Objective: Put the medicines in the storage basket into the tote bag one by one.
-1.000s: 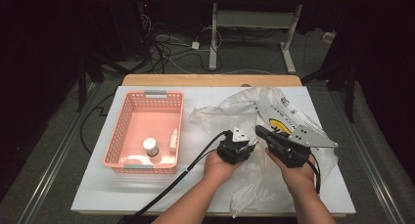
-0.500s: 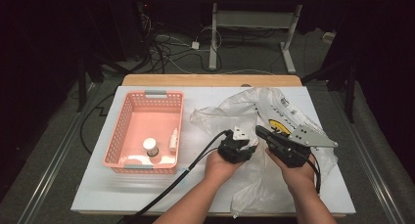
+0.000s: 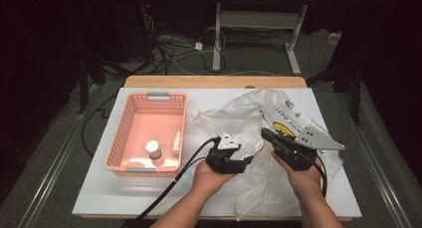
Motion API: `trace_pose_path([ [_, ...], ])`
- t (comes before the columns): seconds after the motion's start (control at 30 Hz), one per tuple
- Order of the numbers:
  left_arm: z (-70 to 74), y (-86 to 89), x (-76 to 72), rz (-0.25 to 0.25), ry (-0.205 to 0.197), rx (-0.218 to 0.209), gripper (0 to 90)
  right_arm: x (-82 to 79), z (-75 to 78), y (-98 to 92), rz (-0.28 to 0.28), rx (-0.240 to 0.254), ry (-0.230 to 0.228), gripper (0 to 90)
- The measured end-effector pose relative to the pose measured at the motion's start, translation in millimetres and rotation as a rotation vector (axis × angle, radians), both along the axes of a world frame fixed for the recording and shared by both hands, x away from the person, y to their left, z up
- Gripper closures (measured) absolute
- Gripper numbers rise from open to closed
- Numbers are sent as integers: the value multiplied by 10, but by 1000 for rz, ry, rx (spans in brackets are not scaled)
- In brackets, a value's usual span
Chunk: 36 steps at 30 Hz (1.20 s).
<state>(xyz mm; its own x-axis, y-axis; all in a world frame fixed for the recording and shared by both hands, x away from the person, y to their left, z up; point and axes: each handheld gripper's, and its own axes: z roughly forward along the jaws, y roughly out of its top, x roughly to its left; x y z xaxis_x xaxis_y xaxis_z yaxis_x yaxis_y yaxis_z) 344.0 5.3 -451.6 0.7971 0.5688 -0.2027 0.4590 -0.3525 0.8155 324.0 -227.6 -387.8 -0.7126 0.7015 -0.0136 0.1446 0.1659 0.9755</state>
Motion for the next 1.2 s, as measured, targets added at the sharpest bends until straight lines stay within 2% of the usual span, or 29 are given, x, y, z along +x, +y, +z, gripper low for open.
trace_pose_path([
  [0.17,77,130,-136,-22,12,-10,244,5,-5,-2,-2,4,3,900],
  [0.27,136,215,-237,-29,2,-14,189,6,-8,-2,-3,4,4,900],
  [0.4,215,363,-332,-13,-3,-23,130,4,-4,-5,-4,0,1,900],
  [0.53,273,512,-384,14,-5,-1,9,2,-3,0,-3,0,-2,900],
  [0.83,284,860,-462,68,-17,-7,0,5,-8,0,-7,-5,1,900],
  [1.2,329,1243,-484,144,-31,16,0,0,-13,11,-6,-11,2,900],
])
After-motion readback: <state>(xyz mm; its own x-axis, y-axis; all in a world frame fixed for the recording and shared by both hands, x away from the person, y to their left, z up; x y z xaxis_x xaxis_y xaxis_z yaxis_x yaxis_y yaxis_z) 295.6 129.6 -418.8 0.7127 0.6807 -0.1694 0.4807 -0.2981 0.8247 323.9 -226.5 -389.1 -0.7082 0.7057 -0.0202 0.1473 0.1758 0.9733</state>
